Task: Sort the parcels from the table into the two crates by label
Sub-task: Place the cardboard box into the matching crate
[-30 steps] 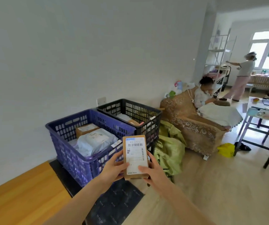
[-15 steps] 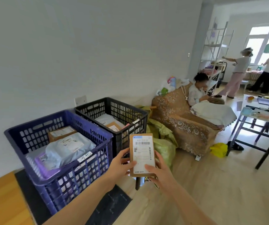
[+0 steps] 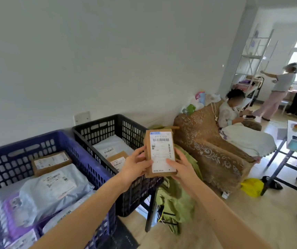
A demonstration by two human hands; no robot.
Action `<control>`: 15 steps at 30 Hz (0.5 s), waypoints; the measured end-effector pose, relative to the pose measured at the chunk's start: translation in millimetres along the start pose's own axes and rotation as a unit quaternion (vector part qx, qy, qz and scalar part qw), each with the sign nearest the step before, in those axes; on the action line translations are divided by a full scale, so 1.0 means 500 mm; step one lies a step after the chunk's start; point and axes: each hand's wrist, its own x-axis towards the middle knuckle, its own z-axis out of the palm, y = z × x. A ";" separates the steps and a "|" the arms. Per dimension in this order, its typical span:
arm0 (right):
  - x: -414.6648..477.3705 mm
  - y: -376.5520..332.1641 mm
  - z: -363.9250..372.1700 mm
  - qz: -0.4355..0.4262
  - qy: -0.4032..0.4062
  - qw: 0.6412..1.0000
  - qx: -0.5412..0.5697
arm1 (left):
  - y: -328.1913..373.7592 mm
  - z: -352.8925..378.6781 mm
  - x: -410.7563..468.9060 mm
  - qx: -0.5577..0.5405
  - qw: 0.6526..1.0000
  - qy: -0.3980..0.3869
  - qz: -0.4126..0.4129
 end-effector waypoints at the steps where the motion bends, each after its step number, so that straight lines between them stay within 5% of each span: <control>1: 0.035 -0.007 0.002 -0.003 -0.006 1.000 -0.005 | 0.010 -0.008 0.027 0.003 1.000 0.008 0.004; 15: 0.378 -0.004 -0.012 0.057 -0.120 0.988 -0.084 | 0.019 -0.077 0.300 0.084 0.991 0.105 -0.025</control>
